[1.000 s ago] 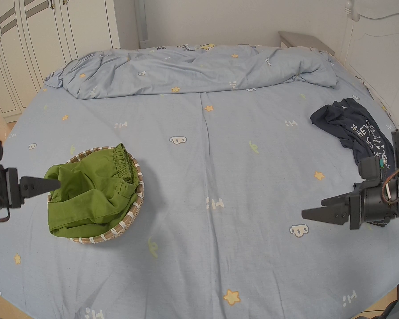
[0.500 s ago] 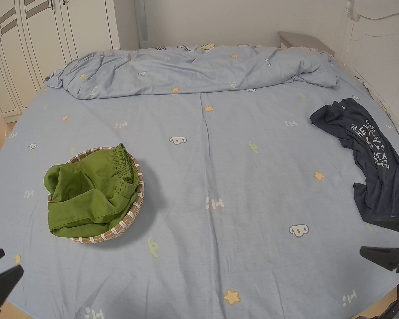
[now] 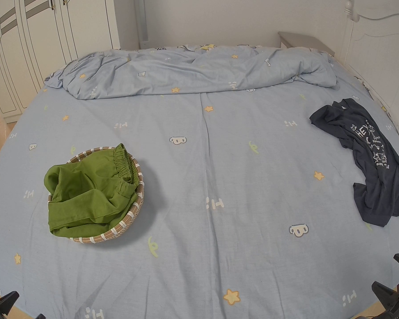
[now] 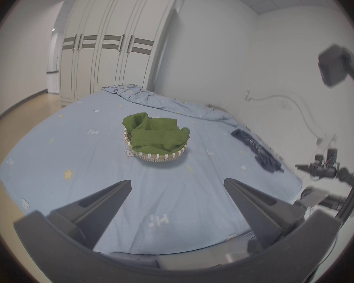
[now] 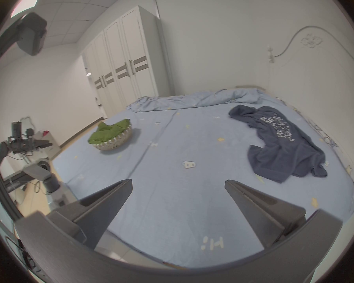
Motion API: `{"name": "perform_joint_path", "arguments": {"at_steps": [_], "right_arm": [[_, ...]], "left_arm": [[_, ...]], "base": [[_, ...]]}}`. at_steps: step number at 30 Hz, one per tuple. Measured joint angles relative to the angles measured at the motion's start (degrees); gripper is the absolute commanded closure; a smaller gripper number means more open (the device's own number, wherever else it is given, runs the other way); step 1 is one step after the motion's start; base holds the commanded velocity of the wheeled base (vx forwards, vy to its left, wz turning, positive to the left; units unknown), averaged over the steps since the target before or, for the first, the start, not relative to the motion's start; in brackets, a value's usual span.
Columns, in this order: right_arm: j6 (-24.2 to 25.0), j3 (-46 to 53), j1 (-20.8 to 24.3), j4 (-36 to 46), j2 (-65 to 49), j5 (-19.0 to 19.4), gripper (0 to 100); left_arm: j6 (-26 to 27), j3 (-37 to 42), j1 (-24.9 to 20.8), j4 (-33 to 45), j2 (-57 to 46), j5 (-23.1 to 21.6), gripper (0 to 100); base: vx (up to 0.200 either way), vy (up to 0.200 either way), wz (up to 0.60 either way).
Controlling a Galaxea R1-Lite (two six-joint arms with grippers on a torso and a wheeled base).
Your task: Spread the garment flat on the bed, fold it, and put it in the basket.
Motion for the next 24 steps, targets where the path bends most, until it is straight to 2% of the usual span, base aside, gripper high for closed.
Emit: {"name": "perform_joint_path", "arguments": {"at_steps": [4, 11, 15, 20, 24], "right_arm": [[0.74, 4.66, -0.12, -3.58, -3.19, -3.97, 0], [3.90, 12.79, -0.18, -19.64, -5.38, -10.48, 0], [5.19, 14.58, -0.17, -20.88, -5.77, -13.08, 0], [4.80, 15.08, -0.17, -20.86, -5.99, -13.74, 0], [3.96, 15.19, -0.17, -20.80, -6.06, -15.36, 0]], "left_arm": [[4.11, 4.16, -0.07, -2.05, -1.55, 0.77, 0], [8.89, 10.41, -0.11, -14.26, -2.57, 1.95, 0], [11.08, 14.19, -0.11, -20.42, -2.73, 3.38, 0], [11.95, 18.65, -0.16, -32.79, -2.79, 9.09, 0], [12.36, 20.99, -0.13, -37.73, -2.79, 11.89, 0]], "base": [[0.000, 0.000, 0.00], [0.000, 0.000, 0.00], [0.000, 0.000, 0.00], [0.000, 0.000, 0.00], [0.000, 0.000, 0.00]]}}
